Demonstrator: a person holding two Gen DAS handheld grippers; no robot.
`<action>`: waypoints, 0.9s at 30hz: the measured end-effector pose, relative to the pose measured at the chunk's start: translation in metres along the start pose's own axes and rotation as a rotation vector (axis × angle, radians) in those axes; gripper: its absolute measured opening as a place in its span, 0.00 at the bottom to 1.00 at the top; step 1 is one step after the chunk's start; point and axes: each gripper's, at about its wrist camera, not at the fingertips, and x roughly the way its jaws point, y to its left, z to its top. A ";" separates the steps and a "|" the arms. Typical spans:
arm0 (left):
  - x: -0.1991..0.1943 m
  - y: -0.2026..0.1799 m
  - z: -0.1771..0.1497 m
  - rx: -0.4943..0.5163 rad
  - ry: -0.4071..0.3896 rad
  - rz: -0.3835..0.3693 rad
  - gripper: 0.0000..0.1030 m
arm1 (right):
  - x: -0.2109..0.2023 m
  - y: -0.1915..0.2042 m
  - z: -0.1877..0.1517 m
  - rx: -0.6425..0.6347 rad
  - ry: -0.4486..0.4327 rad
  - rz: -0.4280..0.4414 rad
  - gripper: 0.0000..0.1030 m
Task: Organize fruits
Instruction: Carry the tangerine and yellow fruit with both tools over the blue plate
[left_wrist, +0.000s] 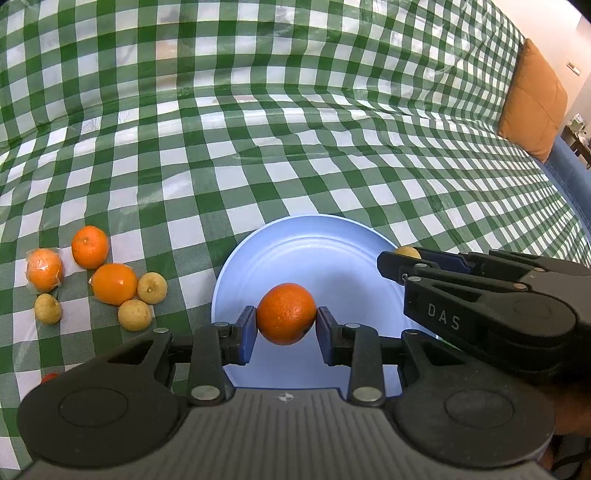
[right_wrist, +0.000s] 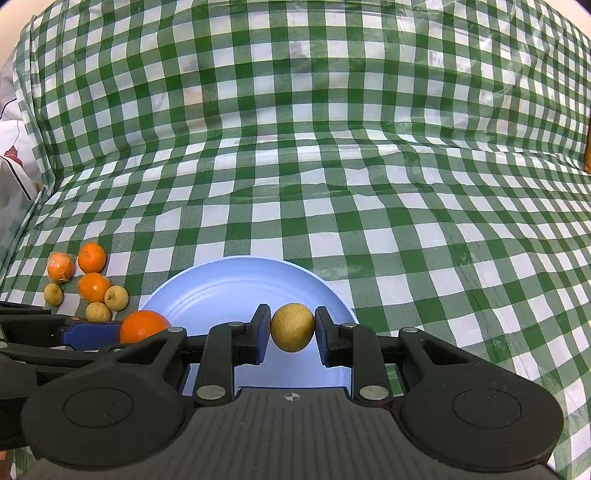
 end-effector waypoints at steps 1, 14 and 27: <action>0.000 0.000 0.000 -0.001 -0.002 -0.001 0.37 | 0.000 -0.001 0.000 -0.001 -0.002 0.000 0.26; 0.000 -0.001 -0.001 -0.010 -0.002 0.002 0.37 | -0.001 0.001 -0.001 0.001 -0.002 -0.001 0.26; -0.002 -0.003 -0.001 -0.017 -0.002 -0.001 0.37 | 0.002 0.002 -0.002 -0.006 0.004 0.000 0.26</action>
